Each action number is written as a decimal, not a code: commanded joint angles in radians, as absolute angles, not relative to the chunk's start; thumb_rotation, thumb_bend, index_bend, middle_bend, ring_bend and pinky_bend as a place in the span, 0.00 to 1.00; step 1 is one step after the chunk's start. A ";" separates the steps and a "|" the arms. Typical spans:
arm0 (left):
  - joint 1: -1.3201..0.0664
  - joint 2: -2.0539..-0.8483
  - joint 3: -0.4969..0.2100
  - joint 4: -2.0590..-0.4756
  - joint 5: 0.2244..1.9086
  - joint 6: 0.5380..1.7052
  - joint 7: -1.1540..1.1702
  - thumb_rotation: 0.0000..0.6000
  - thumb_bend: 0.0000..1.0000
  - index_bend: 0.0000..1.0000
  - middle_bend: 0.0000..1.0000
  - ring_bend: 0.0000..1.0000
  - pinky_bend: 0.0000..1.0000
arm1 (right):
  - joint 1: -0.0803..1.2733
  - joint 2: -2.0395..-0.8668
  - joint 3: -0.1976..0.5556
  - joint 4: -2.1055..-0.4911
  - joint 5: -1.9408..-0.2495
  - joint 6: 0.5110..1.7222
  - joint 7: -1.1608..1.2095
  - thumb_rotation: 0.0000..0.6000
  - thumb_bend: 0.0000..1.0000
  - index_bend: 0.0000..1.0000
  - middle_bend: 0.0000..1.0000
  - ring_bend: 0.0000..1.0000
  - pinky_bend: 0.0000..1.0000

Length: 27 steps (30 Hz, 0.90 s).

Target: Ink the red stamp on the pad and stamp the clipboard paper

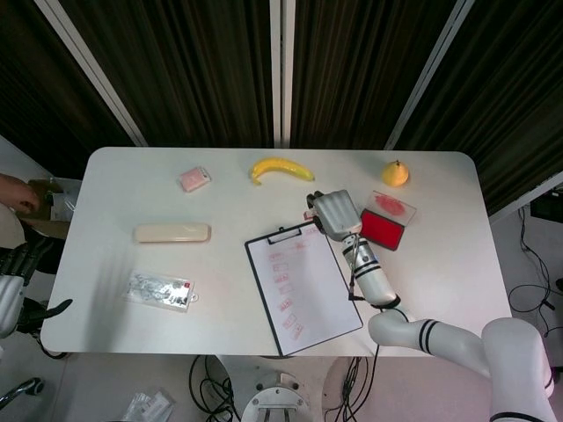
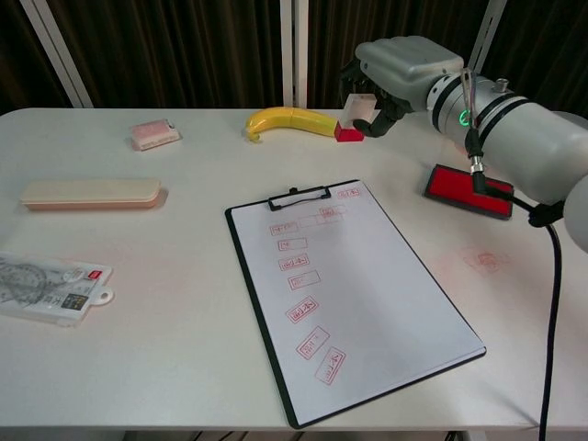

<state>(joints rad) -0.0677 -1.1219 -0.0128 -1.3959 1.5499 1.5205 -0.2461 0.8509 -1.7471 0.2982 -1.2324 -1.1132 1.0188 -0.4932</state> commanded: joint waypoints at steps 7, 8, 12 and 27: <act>-0.072 -1.126 -0.009 -1.413 1.555 1.513 -0.223 0.81 0.09 0.11 0.07 0.09 0.19 | 0.649 -1.555 0.135 -1.398 -1.251 1.162 -0.381 1.00 0.47 0.83 0.68 0.85 0.89; -0.073 -1.127 -0.009 -1.414 1.555 1.510 -0.220 0.81 0.09 0.11 0.07 0.09 0.19 | 0.626 -1.547 0.109 -1.394 -1.273 1.176 -0.359 1.00 0.47 0.83 0.68 0.85 0.89; -0.078 -1.132 -0.008 -1.417 1.556 1.502 -0.211 0.81 0.09 0.11 0.07 0.09 0.19 | 0.566 -1.534 0.042 -1.368 -1.333 1.210 -0.295 1.00 0.47 0.83 0.68 0.85 0.89; -0.077 -1.135 -0.002 -1.416 1.556 1.499 -0.207 0.81 0.09 0.11 0.07 0.09 0.19 | 0.484 -1.581 -0.043 -1.249 -1.412 1.182 -0.250 1.00 0.45 0.82 0.67 0.85 0.89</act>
